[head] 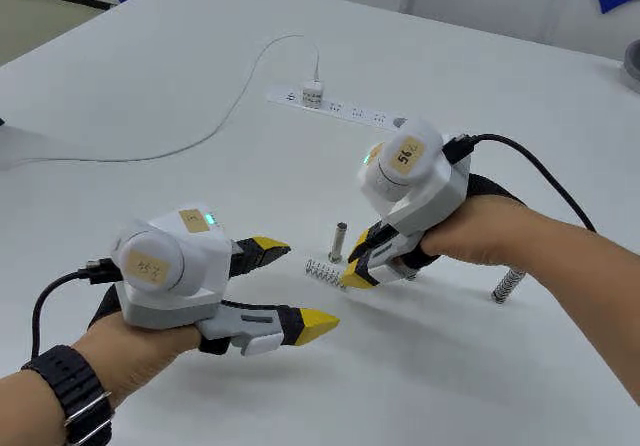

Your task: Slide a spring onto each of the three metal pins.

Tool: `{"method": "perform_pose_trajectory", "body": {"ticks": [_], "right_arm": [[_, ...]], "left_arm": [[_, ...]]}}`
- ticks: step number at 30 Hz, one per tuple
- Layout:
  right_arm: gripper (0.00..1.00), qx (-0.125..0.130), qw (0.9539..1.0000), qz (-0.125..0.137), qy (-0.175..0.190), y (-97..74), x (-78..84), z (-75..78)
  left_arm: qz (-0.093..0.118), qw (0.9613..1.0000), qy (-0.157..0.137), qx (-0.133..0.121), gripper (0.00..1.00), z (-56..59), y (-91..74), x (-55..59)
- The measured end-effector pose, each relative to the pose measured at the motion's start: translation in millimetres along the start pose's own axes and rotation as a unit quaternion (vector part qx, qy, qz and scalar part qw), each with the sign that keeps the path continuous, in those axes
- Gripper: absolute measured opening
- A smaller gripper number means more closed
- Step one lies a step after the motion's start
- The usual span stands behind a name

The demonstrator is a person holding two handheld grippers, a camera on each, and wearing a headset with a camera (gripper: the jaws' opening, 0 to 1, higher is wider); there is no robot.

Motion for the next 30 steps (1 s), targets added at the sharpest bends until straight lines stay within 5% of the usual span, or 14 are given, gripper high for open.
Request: {"method": "perform_pose_trajectory", "body": {"ticks": [30], "right_arm": [[0.13,-0.004,0.9997,-0.014,0.021,17.6,5.8,3.7]], "left_arm": [[-0.003,1.0,-0.001,-0.003,0.61,-3.3,-1.8,0.8]]}}
Point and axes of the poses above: the centre of the closed fingertips' face, and the gripper's own axes: y roughly forward along the fingers, z roughly to its right, x roughly out of its underside, the point moved 6 cm from there along -y, roughly backward along the fingers, and after that the axes turned 6 degrees about -x, right-handed, at the moved point
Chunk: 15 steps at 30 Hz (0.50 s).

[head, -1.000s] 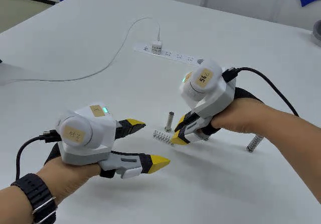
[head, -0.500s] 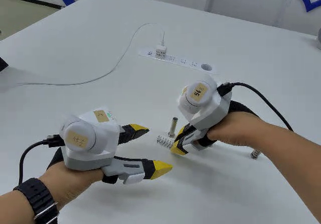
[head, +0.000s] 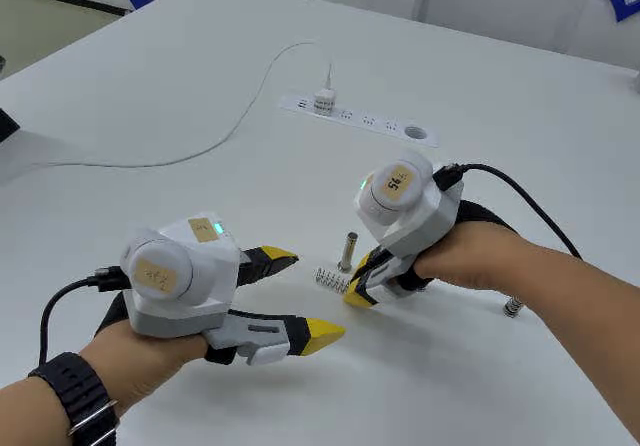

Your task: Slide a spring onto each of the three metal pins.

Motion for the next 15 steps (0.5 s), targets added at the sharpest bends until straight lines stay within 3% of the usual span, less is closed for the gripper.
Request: {"method": "perform_pose_trajectory", "body": {"ticks": [15], "right_arm": [[0.12,0.001,1.0,0.003,-0.003,-3.7,-0.1,-3.7]], "left_arm": [[-0.002,1.0,0.003,0.0,0.6,-1.2,-1.9,0.0]]}}
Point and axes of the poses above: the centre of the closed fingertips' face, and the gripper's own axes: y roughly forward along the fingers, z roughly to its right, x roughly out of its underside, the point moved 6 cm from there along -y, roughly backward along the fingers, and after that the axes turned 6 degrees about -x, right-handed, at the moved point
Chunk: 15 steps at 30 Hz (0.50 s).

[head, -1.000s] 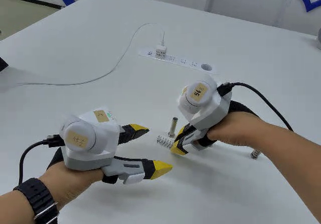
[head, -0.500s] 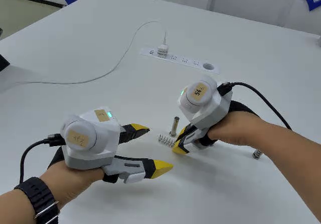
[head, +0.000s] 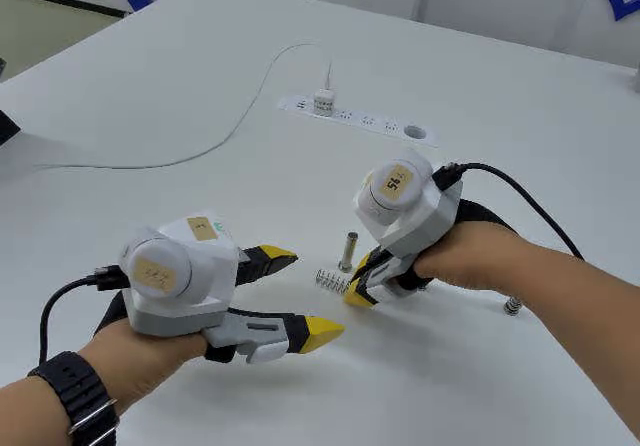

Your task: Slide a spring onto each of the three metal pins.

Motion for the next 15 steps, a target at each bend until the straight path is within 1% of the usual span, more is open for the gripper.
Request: {"method": "perform_pose_trajectory", "body": {"ticks": [6,9,10,11,12,14,15], "right_arm": [[0.12,-0.003,0.9999,0.003,-0.016,-13.3,0.5,-6.6],[0.12,-0.013,0.9996,0.006,-0.026,-21.2,1.0,-11.1],[0.11,-0.017,0.9992,0.003,-0.035,-23.5,1.2,-13.5],[0.12,-0.022,0.9984,0.001,-0.053,-26.4,1.2,-16.5],[0.11,-0.022,0.9982,0.0,-0.056,-28.2,1.4,-18.5],[0.12,-0.028,0.9963,-0.002,-0.081,-32.6,0.6,-23.5],[0.12,-0.027,0.996,-0.002,-0.085,-35.2,0.0,-25.7]], "left_arm": [[-0.002,1.0,0.002,0.004,0.59,1.9,2.2,0.6],[-0.002,1.0,0.002,0.006,0.58,3.7,3.5,0.7],[-0.002,1.0,0.003,0.007,0.58,4.2,3.9,0.5],[-0.001,1.0,0.004,0.008,0.57,5.0,4.4,-0.1],[-0.001,0.9999,0.005,0.01,0.57,5.5,4.8,-0.6],[0.0,0.9999,0.007,0.014,0.55,6.9,5.6,-2.0],[0.001,0.9998,0.009,0.016,0.54,7.8,6.1,-2.5]]}}
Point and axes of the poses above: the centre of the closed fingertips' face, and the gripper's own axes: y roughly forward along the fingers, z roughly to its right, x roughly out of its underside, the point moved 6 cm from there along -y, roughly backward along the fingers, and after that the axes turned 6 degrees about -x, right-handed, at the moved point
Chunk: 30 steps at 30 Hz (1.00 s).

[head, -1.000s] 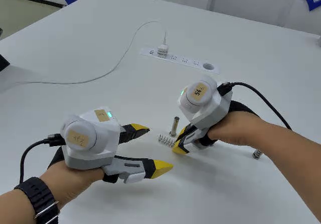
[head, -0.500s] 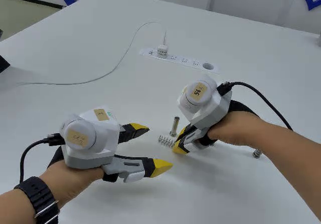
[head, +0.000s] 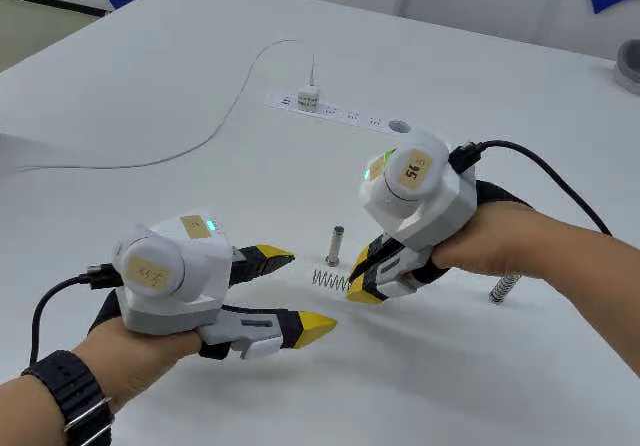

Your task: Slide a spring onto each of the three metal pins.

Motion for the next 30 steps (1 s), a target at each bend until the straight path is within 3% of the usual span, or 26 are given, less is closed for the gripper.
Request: {"method": "perform_pose_trajectory", "body": {"ticks": [7,25,30], "right_arm": [[0.12,-0.009,0.9994,-0.005,-0.034,-6.2,-2.6,-8.6],[0.12,-0.035,0.9945,-0.026,-0.095,-9.2,-4.9,-25.1],[0.12,-0.036,0.9935,-0.035,-0.102,-10.0,-4.1,-26.6]], "left_arm": [[0.001,0.9999,0.006,0.009,0.49,4.4,1.1,-1.3],[0.015,0.9975,0.047,0.051,0.16,21.3,0.8,-4.6],[0.013,0.9968,0.056,0.055,0.14,23.4,1.3,-3.8]]}}
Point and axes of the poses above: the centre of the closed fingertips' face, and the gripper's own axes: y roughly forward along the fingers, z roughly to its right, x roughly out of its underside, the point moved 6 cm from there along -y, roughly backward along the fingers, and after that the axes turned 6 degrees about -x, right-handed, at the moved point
